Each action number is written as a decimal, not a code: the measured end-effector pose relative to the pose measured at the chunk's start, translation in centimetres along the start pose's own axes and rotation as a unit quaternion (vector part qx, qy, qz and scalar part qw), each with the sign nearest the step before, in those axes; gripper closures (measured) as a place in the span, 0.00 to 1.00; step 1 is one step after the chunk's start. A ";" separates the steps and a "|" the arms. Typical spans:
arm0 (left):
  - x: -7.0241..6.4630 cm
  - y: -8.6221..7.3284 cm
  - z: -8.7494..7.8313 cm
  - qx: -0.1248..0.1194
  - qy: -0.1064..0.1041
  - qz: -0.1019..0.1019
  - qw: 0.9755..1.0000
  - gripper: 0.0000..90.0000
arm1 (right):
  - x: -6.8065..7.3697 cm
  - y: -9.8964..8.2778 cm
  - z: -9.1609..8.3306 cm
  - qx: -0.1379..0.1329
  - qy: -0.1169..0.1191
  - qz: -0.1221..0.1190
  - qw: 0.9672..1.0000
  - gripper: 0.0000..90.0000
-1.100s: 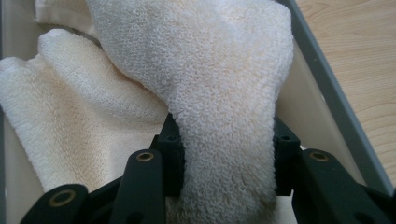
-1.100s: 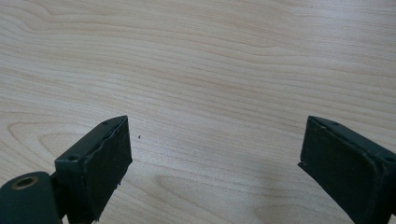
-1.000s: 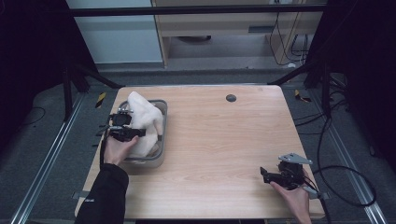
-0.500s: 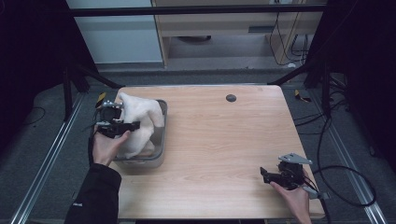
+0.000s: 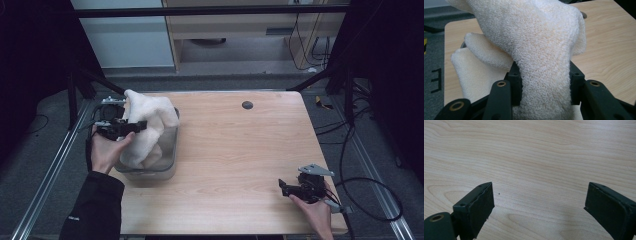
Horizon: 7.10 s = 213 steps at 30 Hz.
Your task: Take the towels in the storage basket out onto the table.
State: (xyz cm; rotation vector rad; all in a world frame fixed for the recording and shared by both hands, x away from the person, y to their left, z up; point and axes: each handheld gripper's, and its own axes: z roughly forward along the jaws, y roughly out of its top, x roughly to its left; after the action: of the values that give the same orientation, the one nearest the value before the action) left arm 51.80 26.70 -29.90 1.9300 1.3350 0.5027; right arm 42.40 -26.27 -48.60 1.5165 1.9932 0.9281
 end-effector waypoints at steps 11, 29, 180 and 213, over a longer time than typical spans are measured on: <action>-1.0 1.7 -2.1 -0.011 -0.011 0.017 1.000 0.64 | -0.1 0.0 -0.1 -0.003 -0.001 0.000 1.000 0.09; -4.7 3.5 -3.9 -0.018 -0.048 0.062 0.997 0.64 | -0.1 0.0 -0.1 -0.006 -0.001 0.001 1.000 0.09; -19.1 -5.4 13.0 0.041 -0.157 0.167 0.973 0.22 | -0.3 -0.5 0.2 -0.006 -0.013 -0.021 1.000 0.08; -11.6 -14.2 7.6 0.034 -0.129 0.129 0.983 0.20 | -0.3 -0.6 0.1 -0.007 -0.015 -0.020 1.000 0.08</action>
State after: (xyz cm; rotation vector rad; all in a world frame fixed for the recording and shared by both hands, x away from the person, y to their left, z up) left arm 43.38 16.33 -44.54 2.1559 0.9547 0.3194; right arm 42.13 -26.64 -49.11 1.4686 1.9856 0.8966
